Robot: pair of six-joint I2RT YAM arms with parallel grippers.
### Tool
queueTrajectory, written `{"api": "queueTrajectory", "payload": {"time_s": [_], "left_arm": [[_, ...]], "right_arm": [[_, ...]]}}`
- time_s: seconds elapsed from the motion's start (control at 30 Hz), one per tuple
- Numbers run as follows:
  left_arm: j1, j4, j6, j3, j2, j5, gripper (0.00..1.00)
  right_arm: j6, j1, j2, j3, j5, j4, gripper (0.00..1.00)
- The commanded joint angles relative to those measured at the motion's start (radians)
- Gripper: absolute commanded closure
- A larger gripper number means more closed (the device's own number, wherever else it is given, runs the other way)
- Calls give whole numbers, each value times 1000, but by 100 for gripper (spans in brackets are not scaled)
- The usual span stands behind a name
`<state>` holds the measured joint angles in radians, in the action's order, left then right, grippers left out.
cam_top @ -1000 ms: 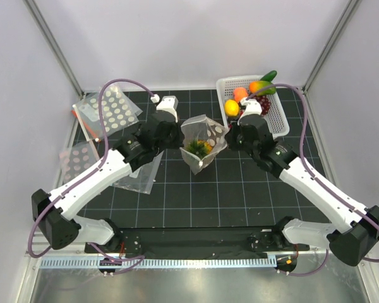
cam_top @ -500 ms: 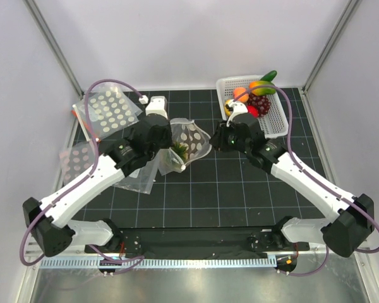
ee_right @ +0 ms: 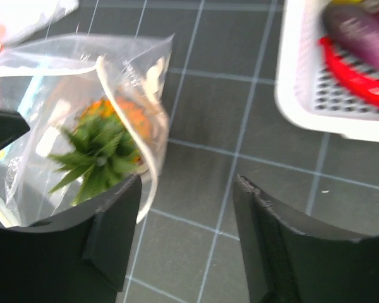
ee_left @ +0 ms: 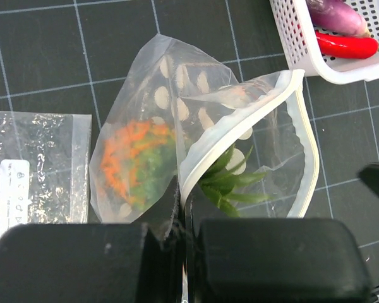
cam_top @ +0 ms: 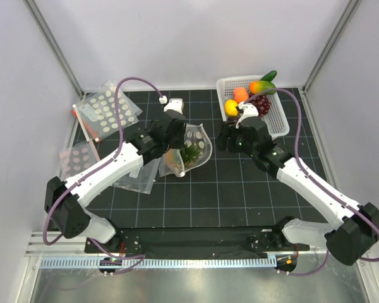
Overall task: Place the food in the zip-top bag and seal the zipper
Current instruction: Adjust the zipper food storage bag at the center of the board.
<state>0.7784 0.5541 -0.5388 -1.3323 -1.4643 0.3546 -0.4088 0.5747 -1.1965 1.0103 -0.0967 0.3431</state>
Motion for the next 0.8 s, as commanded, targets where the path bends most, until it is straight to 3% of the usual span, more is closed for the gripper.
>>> {"api": "queueTrajectory", "payload": {"time_s": [0.0, 0.13, 0.3, 0.5, 0.63, 0.77], "left_arm": [[-13, 1, -3, -36, 24, -11, 100], [-11, 1, -3, -34, 28, -20, 100], [-11, -14, -10, -27, 39, -75, 100], [-11, -22, -13, -18, 59, -114, 100], [-13, -33, -21, -8, 73, -127, 100], [-11, -36, -24, -10, 74, -166, 100]], "right_arm": [[33, -13, 95, -10, -107, -49, 33], [60, -21, 155, -38, -198, -69, 20], [87, -74, 131, -20, -314, -113, 17], [178, -220, -96, 95, -262, -78, 17], [189, -358, -251, 122, -167, -148, 14], [214, -398, -428, 224, -156, -147, 14]]}}
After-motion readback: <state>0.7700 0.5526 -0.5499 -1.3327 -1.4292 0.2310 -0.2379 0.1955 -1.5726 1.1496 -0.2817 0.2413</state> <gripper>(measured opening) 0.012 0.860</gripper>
